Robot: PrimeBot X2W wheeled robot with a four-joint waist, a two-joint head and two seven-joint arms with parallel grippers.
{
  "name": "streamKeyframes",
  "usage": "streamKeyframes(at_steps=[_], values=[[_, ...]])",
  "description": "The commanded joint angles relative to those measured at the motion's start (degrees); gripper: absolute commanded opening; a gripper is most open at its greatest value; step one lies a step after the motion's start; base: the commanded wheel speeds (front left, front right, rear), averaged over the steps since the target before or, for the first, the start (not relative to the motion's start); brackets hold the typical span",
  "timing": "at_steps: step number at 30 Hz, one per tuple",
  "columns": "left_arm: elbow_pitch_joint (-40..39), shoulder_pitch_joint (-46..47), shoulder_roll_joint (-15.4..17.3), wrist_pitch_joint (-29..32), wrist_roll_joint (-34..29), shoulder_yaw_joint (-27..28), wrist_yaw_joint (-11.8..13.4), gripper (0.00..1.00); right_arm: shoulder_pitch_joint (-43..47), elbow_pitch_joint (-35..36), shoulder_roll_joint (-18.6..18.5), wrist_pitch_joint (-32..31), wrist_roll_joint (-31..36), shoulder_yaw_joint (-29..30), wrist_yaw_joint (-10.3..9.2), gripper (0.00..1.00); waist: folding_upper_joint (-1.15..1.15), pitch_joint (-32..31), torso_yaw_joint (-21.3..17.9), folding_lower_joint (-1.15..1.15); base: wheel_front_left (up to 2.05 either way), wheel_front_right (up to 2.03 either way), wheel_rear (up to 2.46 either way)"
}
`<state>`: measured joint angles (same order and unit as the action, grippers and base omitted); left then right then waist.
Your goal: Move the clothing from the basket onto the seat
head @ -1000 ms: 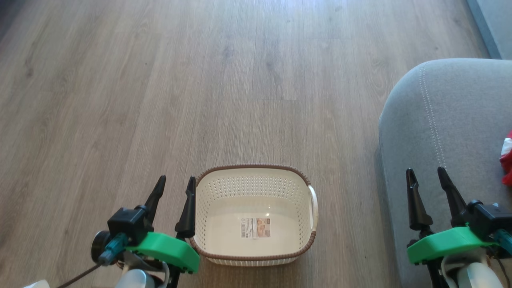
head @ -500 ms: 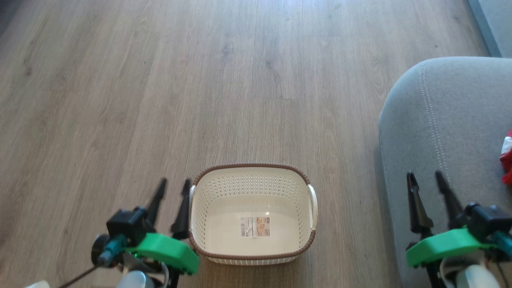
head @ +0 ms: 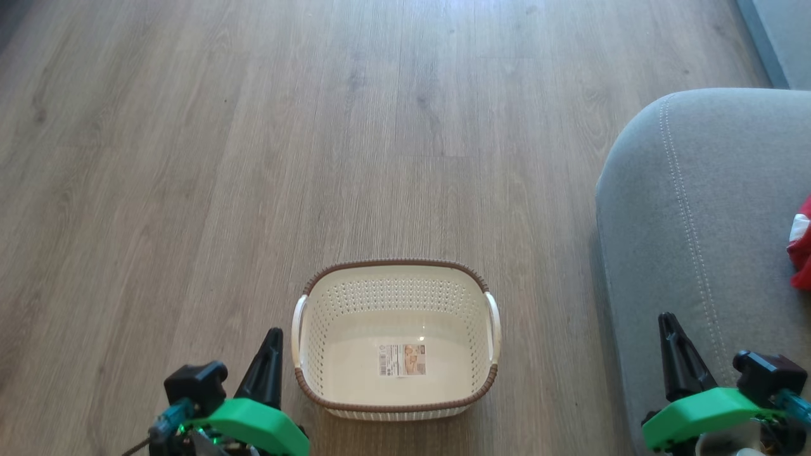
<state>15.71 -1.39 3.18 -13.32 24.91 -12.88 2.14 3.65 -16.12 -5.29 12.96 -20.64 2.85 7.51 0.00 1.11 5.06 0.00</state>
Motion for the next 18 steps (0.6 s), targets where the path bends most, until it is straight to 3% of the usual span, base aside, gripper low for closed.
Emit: streamKeyframes(at_steps=[1,18], values=[[-1.84,2.32,0.16,0.28,1.62,0.99,-0.41,0.0,-2.23,1.91,0.07,-0.56,-1.73,0.34,0.0,0.0,0.0,-0.01,-0.07,0.0,0.0,0.0,0.0],[-1.66,3.12,0.57,2.54,11.49,2.95,-1.75,0.0,-3.29,1.95,0.4,-3.22,-11.65,0.79,0.0,0.0,0.0,-0.15,-0.77,0.0,0.0,0.0,0.0]])
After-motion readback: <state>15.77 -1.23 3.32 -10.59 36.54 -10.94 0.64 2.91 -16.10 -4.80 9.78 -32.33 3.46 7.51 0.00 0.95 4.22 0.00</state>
